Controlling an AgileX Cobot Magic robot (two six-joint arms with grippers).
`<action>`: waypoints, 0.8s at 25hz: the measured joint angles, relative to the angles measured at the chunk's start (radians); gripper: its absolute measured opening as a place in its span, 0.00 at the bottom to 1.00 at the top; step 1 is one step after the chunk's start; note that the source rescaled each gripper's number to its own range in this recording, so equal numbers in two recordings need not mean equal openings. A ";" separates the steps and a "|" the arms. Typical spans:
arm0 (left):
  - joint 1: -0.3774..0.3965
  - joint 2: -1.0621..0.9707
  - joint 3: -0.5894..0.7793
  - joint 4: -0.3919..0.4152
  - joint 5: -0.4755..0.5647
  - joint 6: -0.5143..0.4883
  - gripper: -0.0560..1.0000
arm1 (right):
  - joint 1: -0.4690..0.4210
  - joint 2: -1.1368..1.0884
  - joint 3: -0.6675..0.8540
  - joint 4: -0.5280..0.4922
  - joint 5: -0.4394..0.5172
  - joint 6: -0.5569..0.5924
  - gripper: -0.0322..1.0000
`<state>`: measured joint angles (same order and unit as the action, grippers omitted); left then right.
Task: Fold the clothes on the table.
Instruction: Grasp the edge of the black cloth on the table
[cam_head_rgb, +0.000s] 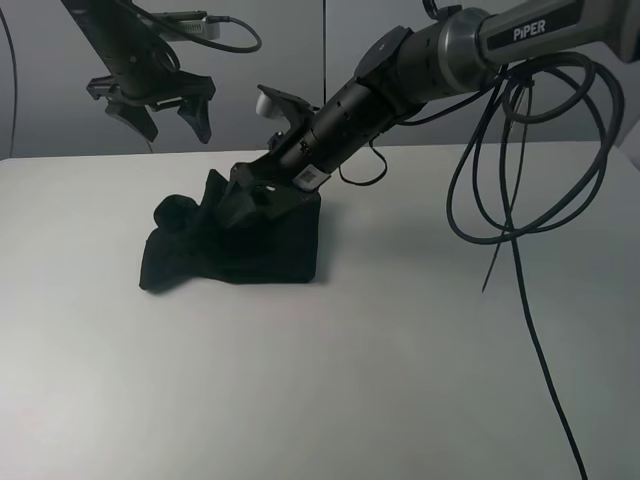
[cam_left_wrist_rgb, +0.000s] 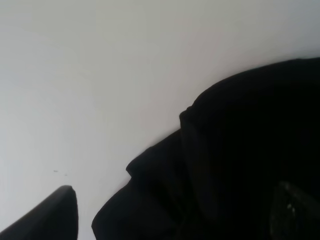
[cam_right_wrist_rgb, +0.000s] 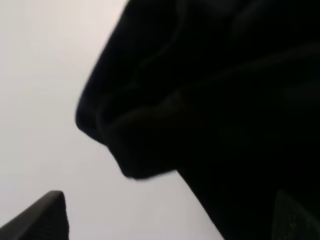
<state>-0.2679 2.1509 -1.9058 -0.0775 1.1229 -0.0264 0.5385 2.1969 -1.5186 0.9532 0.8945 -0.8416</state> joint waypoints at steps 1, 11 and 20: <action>0.002 0.000 0.000 -0.002 0.000 0.000 0.99 | 0.000 0.000 0.014 -0.002 -0.004 0.000 0.88; 0.011 0.000 0.000 -0.038 0.000 0.038 0.99 | 0.116 0.000 0.051 0.074 -0.241 -0.121 0.88; 0.019 -0.012 0.000 -0.062 0.015 0.176 0.99 | 0.118 0.028 0.057 0.085 -0.263 -0.111 0.88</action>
<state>-0.2488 2.1394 -1.9058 -0.1393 1.1384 0.1499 0.6563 2.2253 -1.4618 1.0382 0.6315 -0.9526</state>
